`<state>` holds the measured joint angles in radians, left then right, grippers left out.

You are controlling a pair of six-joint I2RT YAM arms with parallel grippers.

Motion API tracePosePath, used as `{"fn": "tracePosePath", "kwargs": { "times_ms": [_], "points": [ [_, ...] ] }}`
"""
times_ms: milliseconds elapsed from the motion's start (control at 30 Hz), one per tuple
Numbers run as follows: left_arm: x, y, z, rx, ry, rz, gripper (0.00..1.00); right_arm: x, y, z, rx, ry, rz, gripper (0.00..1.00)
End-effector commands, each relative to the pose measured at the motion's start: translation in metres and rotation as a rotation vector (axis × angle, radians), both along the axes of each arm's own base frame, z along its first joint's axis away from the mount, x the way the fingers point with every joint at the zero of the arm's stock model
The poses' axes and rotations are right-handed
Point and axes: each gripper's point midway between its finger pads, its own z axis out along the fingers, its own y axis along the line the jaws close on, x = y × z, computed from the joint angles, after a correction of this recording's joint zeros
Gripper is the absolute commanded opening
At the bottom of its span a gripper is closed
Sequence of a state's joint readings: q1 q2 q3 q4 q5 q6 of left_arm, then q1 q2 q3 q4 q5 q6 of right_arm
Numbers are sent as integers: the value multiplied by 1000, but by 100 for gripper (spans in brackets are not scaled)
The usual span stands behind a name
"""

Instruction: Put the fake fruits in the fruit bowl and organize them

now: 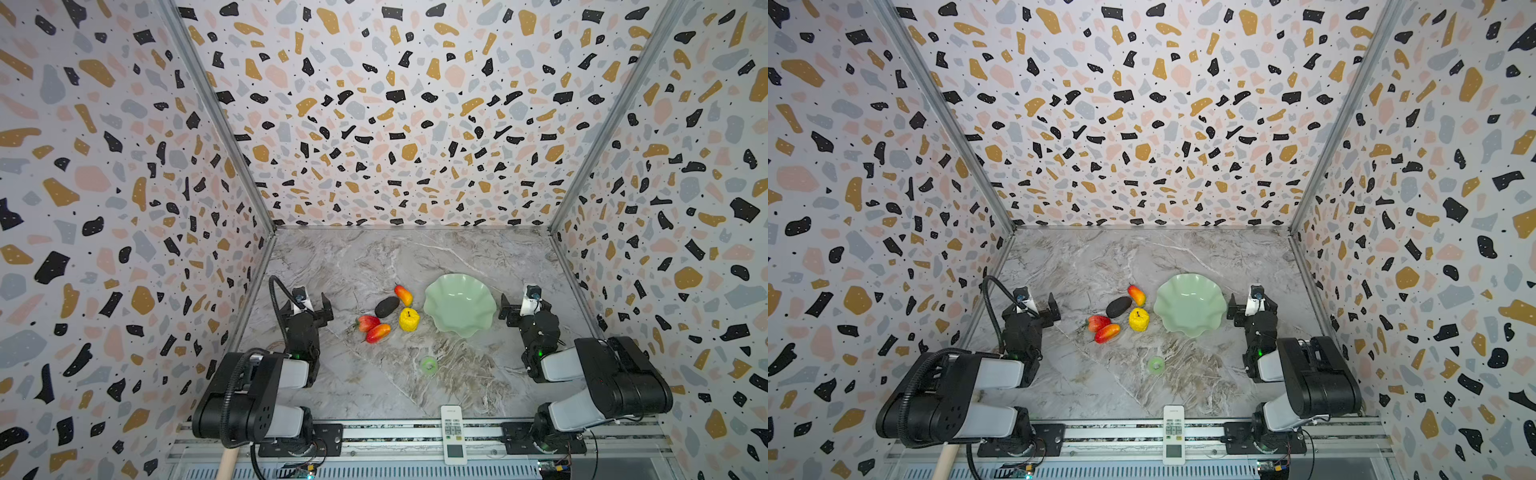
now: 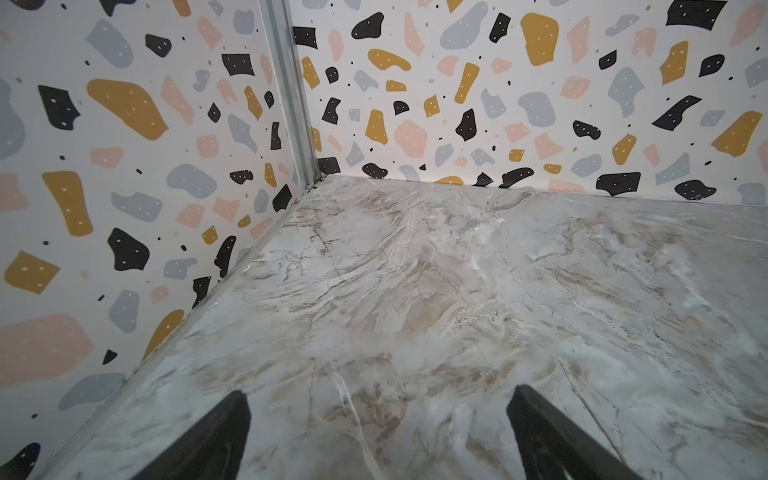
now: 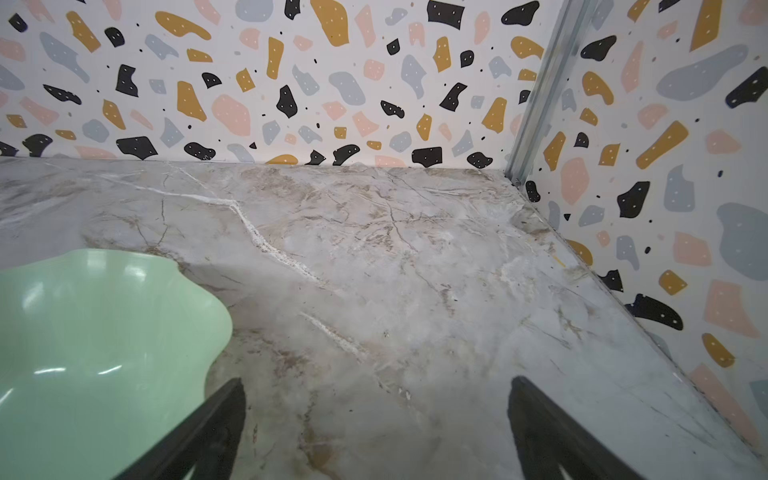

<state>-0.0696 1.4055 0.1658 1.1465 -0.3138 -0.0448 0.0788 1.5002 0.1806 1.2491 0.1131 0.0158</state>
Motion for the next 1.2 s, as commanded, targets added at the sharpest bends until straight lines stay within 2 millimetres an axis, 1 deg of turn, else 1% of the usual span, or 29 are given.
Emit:
{"fn": "tracePosePath", "kwargs": {
  "times_ms": [0, 433, 833, 900, 967, 1000, 1067, 1100, 1133, 1167],
  "points": [
    [2, -2, 15, 4, -59, -6, 100, 5, 0, 14, -6, -42, -5, 99],
    [3, -2, 14, 4, -54, -6, 100, 8, 0, 11, 3, -29, 4, 99],
    [1, -2, 17, 4, -64, -3, 100, 5, 1, 14, -2, -42, 5, 99],
    [3, 1, 26, -3, -81, 18, 100, 3, -4, 23, -5, -58, -37, 99],
    [5, 6, 37, -12, -46, 52, 100, 1, -5, 40, -5, -63, -49, 99],
    [5, 9, 46, -30, -36, 78, 100, -2, -3, 54, -7, -76, -36, 99],
    [2, 7, 68, -88, -48, 73, 100, -1, 8, 82, 3, -95, 24, 99],
    [1, 1, 80, -122, -53, 46, 100, 1, 17, 97, 18, -90, 69, 99],
    [0, -5, 93, -153, -50, 21, 100, 3, 30, 109, 29, -69, 135, 99],
    [0, -10, 102, -171, -36, -1, 99, 5, 41, 118, 31, -46, 182, 99]
  ]
}}
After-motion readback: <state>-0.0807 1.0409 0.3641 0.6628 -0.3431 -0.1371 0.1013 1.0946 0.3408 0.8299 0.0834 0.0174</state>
